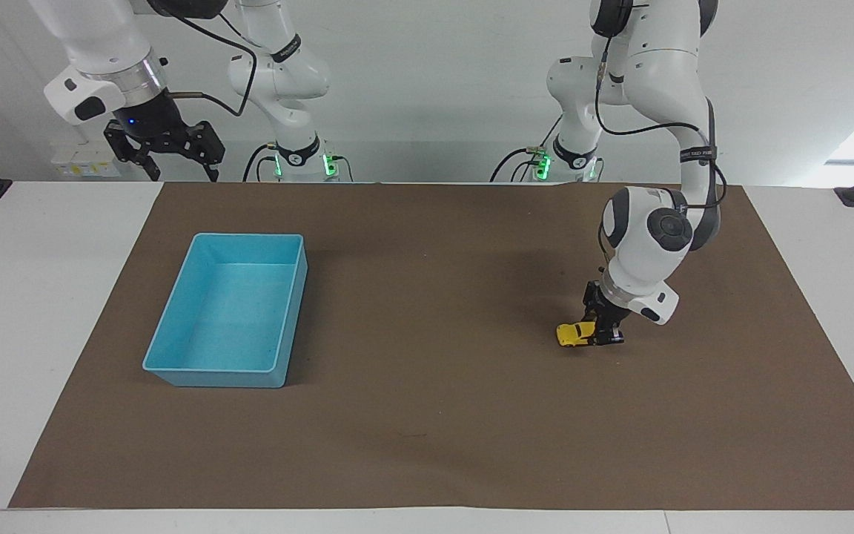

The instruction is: Wind up and store yellow beetle car

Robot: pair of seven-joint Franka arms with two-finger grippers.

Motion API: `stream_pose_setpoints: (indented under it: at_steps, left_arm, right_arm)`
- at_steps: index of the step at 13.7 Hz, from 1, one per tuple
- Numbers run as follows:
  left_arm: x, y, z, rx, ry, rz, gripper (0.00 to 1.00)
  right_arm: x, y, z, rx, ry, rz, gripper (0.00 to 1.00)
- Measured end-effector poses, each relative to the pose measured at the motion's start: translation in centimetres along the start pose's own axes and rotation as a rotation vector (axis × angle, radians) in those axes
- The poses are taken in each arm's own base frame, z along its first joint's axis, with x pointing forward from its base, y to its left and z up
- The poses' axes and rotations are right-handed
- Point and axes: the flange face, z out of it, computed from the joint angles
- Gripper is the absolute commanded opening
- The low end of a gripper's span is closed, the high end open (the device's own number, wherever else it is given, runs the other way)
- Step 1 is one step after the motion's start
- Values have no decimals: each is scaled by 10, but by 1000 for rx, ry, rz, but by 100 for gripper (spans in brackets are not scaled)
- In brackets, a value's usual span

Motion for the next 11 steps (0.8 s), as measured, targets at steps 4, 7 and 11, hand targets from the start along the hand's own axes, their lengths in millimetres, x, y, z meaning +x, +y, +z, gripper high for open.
stream_pose_setpoints:
  at_steps: [4,7,11]
  left_arm:
    - [4,3,4,-11,0,-7,100]
    - [6,6,-2,-8,2,-11,100]
    - [6,11,-18,-21,0,-13,100]
  right_arm:
    - [0,0,0,0,0,0,100]
    - [0,0,0,0,0,0,100]
    - [0,0,0,0,0,0,100]
